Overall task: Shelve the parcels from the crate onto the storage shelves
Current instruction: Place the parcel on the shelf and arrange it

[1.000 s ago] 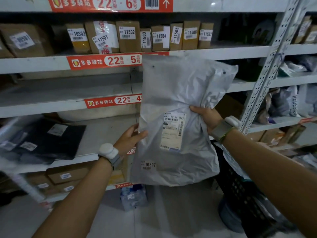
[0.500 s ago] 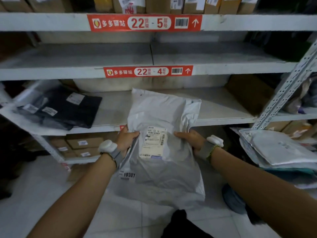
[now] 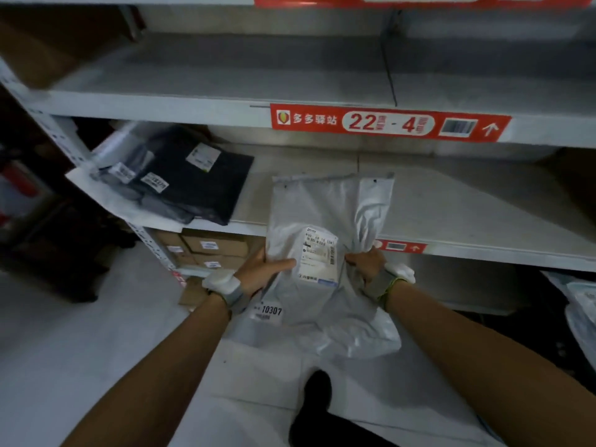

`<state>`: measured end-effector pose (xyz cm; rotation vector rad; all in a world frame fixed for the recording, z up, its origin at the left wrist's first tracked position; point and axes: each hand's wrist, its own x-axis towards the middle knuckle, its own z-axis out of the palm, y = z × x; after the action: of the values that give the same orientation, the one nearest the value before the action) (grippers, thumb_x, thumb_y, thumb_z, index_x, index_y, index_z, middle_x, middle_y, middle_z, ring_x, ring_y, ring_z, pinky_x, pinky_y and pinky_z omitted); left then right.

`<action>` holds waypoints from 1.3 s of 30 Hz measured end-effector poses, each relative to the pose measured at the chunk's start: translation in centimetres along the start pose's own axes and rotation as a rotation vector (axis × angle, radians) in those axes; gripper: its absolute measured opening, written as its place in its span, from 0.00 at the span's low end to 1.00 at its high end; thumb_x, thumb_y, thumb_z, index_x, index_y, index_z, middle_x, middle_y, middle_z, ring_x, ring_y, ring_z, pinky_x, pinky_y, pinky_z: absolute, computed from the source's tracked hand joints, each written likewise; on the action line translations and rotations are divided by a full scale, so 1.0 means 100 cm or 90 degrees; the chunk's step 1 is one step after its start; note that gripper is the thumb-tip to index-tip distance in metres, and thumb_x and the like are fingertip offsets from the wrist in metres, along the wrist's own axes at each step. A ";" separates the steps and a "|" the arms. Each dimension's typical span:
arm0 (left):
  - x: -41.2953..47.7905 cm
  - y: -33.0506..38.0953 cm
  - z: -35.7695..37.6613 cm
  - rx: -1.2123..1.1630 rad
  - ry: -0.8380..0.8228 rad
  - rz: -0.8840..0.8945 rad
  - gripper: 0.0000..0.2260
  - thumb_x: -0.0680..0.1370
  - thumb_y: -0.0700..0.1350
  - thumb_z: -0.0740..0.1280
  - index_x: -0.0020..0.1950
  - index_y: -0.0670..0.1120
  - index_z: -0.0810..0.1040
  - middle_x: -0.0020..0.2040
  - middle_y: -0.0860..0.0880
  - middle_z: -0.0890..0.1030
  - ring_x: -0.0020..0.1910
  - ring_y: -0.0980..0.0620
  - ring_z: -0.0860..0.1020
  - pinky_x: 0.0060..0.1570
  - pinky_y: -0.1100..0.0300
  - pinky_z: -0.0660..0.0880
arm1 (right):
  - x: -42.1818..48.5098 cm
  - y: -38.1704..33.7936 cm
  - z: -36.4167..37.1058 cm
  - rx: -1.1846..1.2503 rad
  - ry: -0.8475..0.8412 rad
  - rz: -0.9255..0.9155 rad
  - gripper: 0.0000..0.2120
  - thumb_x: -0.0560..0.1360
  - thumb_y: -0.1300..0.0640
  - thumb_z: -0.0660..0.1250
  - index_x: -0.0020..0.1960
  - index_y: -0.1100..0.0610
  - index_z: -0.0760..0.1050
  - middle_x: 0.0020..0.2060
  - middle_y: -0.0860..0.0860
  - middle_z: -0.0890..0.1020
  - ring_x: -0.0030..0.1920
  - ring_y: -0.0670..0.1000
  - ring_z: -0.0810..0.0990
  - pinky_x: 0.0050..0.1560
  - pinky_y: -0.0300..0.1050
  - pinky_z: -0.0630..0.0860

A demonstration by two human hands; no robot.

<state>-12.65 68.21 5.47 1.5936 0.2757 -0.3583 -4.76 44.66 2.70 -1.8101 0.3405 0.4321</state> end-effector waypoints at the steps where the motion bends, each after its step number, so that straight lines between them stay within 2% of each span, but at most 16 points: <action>1: 0.006 -0.001 -0.010 -0.001 0.001 -0.024 0.21 0.74 0.44 0.74 0.66 0.51 0.75 0.59 0.48 0.84 0.56 0.45 0.83 0.58 0.45 0.79 | 0.014 -0.004 0.009 0.006 -0.001 -0.022 0.19 0.76 0.62 0.70 0.66 0.66 0.74 0.62 0.63 0.79 0.63 0.62 0.78 0.63 0.55 0.75; 5: 0.025 -0.004 -0.054 0.028 0.032 -0.155 0.23 0.71 0.48 0.77 0.64 0.46 0.77 0.54 0.44 0.85 0.52 0.41 0.84 0.58 0.42 0.78 | 0.054 -0.015 0.043 0.116 0.035 -0.027 0.16 0.75 0.66 0.70 0.62 0.65 0.78 0.60 0.60 0.80 0.60 0.62 0.78 0.62 0.58 0.75; 7: 0.034 -0.004 -0.077 0.128 0.033 -0.200 0.23 0.71 0.54 0.77 0.62 0.47 0.79 0.51 0.46 0.86 0.50 0.43 0.84 0.54 0.49 0.79 | 0.090 -0.010 0.062 0.172 0.018 0.002 0.22 0.68 0.61 0.75 0.61 0.62 0.79 0.58 0.56 0.81 0.58 0.61 0.80 0.62 0.62 0.76; 9: 0.039 -0.008 -0.098 0.182 0.030 -0.218 0.26 0.69 0.57 0.77 0.63 0.47 0.79 0.54 0.47 0.85 0.53 0.46 0.83 0.59 0.49 0.77 | 0.137 0.003 0.081 0.211 -0.023 0.018 0.32 0.58 0.52 0.77 0.60 0.59 0.80 0.56 0.57 0.83 0.56 0.61 0.81 0.60 0.63 0.77; 11: 0.041 -0.014 -0.116 0.172 0.056 -0.226 0.23 0.71 0.56 0.76 0.62 0.45 0.80 0.55 0.46 0.84 0.53 0.46 0.82 0.58 0.50 0.78 | 0.157 0.001 0.100 0.225 -0.061 0.044 0.31 0.61 0.54 0.77 0.62 0.63 0.78 0.54 0.59 0.83 0.57 0.63 0.81 0.60 0.64 0.77; 14: 0.039 -0.017 -0.139 0.118 0.114 -0.238 0.15 0.78 0.51 0.70 0.56 0.41 0.80 0.49 0.42 0.84 0.36 0.51 0.82 0.34 0.59 0.78 | 0.180 0.003 0.121 0.291 -0.064 0.065 0.30 0.62 0.60 0.75 0.63 0.66 0.77 0.56 0.63 0.82 0.56 0.66 0.81 0.60 0.66 0.76; 18: 0.048 -0.020 -0.190 0.086 0.249 -0.151 0.10 0.79 0.50 0.69 0.52 0.45 0.84 0.43 0.44 0.84 0.30 0.54 0.79 0.30 0.61 0.73 | 0.243 0.028 0.158 0.271 -0.081 0.070 0.33 0.60 0.52 0.81 0.62 0.61 0.79 0.59 0.60 0.82 0.58 0.62 0.81 0.64 0.65 0.74; 20: 0.054 -0.013 -0.201 0.029 0.306 -0.123 0.05 0.79 0.45 0.69 0.49 0.45 0.83 0.43 0.44 0.84 0.32 0.53 0.80 0.31 0.61 0.76 | 0.240 0.019 0.170 0.289 -0.078 0.088 0.27 0.65 0.58 0.76 0.63 0.64 0.78 0.61 0.64 0.80 0.58 0.63 0.80 0.64 0.65 0.74; 24: 0.067 -0.003 -0.236 0.018 0.309 -0.094 0.05 0.79 0.42 0.69 0.48 0.41 0.81 0.46 0.38 0.83 0.35 0.46 0.79 0.36 0.56 0.76 | 0.214 -0.017 0.203 0.377 -0.056 0.102 0.22 0.74 0.70 0.66 0.67 0.72 0.71 0.62 0.67 0.77 0.59 0.69 0.78 0.66 0.65 0.72; 28: 0.073 0.021 -0.278 0.057 0.354 -0.017 0.07 0.81 0.44 0.66 0.45 0.43 0.80 0.39 0.44 0.82 0.31 0.52 0.77 0.29 0.61 0.73 | 0.199 -0.085 0.231 0.358 -0.050 0.102 0.13 0.78 0.67 0.64 0.59 0.74 0.74 0.42 0.62 0.79 0.39 0.60 0.77 0.47 0.52 0.77; 30: 0.080 0.031 -0.307 0.084 0.374 0.018 0.07 0.82 0.44 0.64 0.48 0.43 0.80 0.37 0.48 0.80 0.30 0.53 0.75 0.30 0.60 0.73 | 0.200 -0.126 0.253 0.328 -0.044 0.068 0.05 0.78 0.62 0.67 0.51 0.64 0.77 0.40 0.59 0.80 0.37 0.56 0.79 0.43 0.51 0.77; 31: 0.082 0.034 -0.311 0.098 0.380 0.027 0.07 0.82 0.45 0.64 0.51 0.43 0.79 0.37 0.48 0.79 0.31 0.52 0.75 0.30 0.60 0.73 | 0.200 -0.141 0.255 0.297 -0.018 0.044 0.06 0.77 0.59 0.69 0.51 0.60 0.77 0.44 0.59 0.83 0.40 0.54 0.81 0.47 0.52 0.78; 33: 0.089 0.036 -0.330 0.144 0.387 0.020 0.08 0.82 0.46 0.63 0.57 0.45 0.78 0.43 0.47 0.81 0.33 0.50 0.76 0.31 0.59 0.74 | 0.200 -0.160 0.267 0.153 0.069 0.011 0.19 0.77 0.51 0.70 0.64 0.59 0.74 0.59 0.58 0.80 0.56 0.56 0.80 0.60 0.50 0.75; 34: 0.092 0.034 -0.338 0.163 0.388 0.011 0.08 0.82 0.46 0.63 0.58 0.47 0.77 0.46 0.46 0.81 0.35 0.49 0.78 0.32 0.60 0.74 | 0.198 -0.161 0.272 0.059 0.122 0.010 0.25 0.78 0.50 0.68 0.70 0.61 0.69 0.64 0.59 0.76 0.62 0.58 0.76 0.61 0.48 0.72; 36: 0.097 0.027 -0.351 0.167 0.368 -0.009 0.07 0.82 0.45 0.63 0.58 0.46 0.77 0.49 0.45 0.82 0.33 0.48 0.82 0.30 0.59 0.77 | 0.190 -0.151 0.285 -0.062 0.167 0.028 0.28 0.80 0.50 0.65 0.74 0.63 0.63 0.69 0.61 0.71 0.67 0.60 0.72 0.59 0.47 0.69; 39: 0.104 0.014 -0.366 0.141 0.330 -0.027 0.06 0.81 0.45 0.64 0.55 0.44 0.78 0.49 0.43 0.83 0.31 0.48 0.84 0.36 0.50 0.83 | 0.174 -0.122 0.306 -0.279 0.146 0.018 0.29 0.79 0.43 0.63 0.74 0.57 0.65 0.69 0.61 0.71 0.68 0.61 0.70 0.64 0.51 0.67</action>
<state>-0.36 104.19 3.94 1.8872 0.6859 0.0018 12.59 77.25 -2.43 -2.2937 0.4560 0.3348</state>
